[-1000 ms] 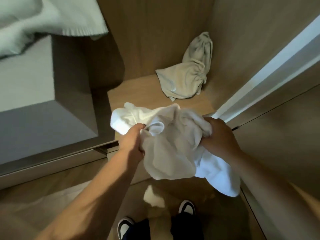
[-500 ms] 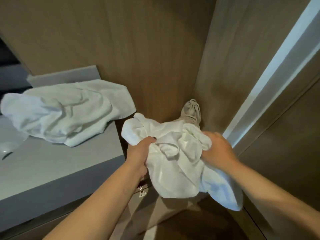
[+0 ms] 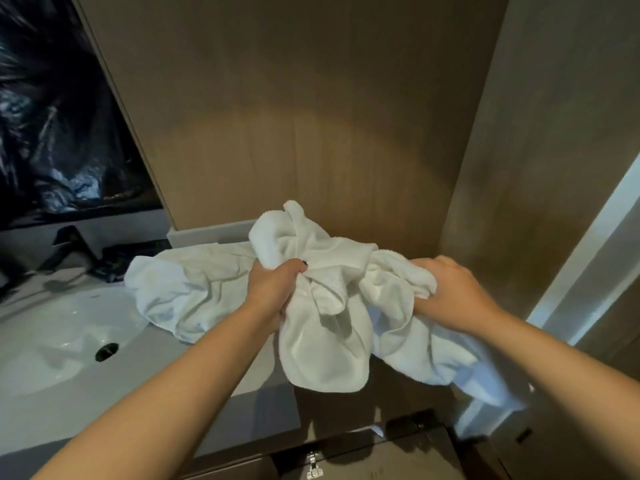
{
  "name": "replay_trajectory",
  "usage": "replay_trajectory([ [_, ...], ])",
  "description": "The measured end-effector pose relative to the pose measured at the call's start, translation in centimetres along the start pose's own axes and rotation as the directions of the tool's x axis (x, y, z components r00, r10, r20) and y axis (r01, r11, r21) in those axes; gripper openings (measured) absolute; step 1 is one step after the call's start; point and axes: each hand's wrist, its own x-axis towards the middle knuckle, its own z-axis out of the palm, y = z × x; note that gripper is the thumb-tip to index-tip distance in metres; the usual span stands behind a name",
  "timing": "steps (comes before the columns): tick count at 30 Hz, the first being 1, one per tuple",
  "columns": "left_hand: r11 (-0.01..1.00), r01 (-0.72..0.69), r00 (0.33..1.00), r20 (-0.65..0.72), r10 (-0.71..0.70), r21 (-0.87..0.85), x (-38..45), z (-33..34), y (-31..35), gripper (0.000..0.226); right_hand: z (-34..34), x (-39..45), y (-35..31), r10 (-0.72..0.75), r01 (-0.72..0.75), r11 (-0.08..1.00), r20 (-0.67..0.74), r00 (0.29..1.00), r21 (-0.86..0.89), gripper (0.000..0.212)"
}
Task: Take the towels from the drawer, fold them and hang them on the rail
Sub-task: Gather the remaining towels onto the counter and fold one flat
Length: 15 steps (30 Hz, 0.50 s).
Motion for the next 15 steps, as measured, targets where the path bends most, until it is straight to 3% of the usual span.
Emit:
replay_trajectory([
  [4, 0.952, -0.242, 0.965, -0.06, 0.257, 0.186, 2.0, -2.3, 5.4, 0.042, -1.2, 3.4, -1.8, -0.079, 0.079, 0.997, -0.014, 0.997, -0.004, 0.026],
  [7, 0.817, -0.388, 0.883, -0.084, 0.462, 0.426, 4.2, -4.9, 9.6, 0.049, -1.7, 5.9, -3.1, -0.115, 0.115, 0.993, -0.019, 0.993, -0.013, 0.024],
  [9, 0.633, -0.478, 0.786, -0.026, 0.618, 0.609, 5.8, -7.0, 12.5, 0.049, -1.7, 7.4, -4.0, -0.134, 0.133, 0.991, -0.03, 0.991, -0.004, 0.023],
  [11, 0.37, -0.592, 0.641, 0.14, 0.755, 0.716, 7.0, -9.1, 15.3, 0.038, -1.6, 8.9, -5.0, -0.136, 0.136, 0.99, -0.031, 0.99, -0.025, 0.025],
  [13, 0.133, -0.644, 0.529, 0.313, 0.789, 0.754, 8.4, -10.9, 17.4, 0.026, -1.2, 10.2, -6.0, -0.127, 0.126, 0.991, -0.038, 0.991, -0.047, 0.027],
  [15, 0.032, -0.607, 0.546, 0.387, 0.743, 0.794, 10.4, -12.6, 18.3, 0.035, -0.5, 11.3, -7.2, -0.107, 0.106, 0.994, -0.067, 0.992, -0.023, 0.027],
])
